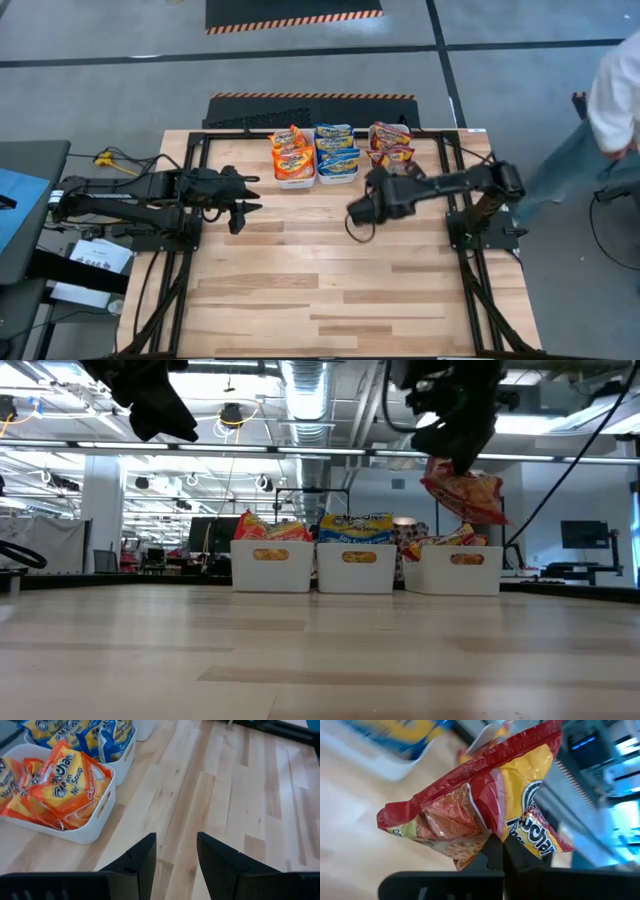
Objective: Sort Maruchan noodles
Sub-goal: Put the red noodle pack into the right white bin
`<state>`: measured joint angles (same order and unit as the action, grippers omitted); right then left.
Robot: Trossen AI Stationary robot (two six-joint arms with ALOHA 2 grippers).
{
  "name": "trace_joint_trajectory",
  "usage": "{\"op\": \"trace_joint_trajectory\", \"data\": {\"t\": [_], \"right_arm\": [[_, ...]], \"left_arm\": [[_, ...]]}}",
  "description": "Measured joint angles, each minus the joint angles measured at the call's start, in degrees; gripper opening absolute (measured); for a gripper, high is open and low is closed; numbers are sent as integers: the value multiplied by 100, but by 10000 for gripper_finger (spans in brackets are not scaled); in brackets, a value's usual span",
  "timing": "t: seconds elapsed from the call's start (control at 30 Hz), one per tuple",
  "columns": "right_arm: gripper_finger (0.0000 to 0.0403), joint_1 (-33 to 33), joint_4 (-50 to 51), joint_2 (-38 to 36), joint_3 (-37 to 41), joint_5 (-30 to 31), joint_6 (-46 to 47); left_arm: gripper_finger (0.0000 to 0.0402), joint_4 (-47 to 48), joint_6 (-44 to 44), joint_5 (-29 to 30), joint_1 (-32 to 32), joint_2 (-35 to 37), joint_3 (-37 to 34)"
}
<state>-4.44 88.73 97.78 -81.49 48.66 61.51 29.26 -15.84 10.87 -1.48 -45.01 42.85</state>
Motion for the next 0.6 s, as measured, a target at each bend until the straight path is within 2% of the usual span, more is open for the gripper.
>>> {"op": "trace_joint_trajectory", "data": {"t": [0.3,0.47,0.6], "right_arm": [[1,1122,-678,0,0,583,-1779],[1,1502,-1295,1,17,572,-2987],[1,1696,-1364,2,81,334,-3361]], "left_arm": [[130,2,276,5,-2,0,0],[130,2,307,4,-2,0,0],[130,0,521,7,0,0,0]]}}
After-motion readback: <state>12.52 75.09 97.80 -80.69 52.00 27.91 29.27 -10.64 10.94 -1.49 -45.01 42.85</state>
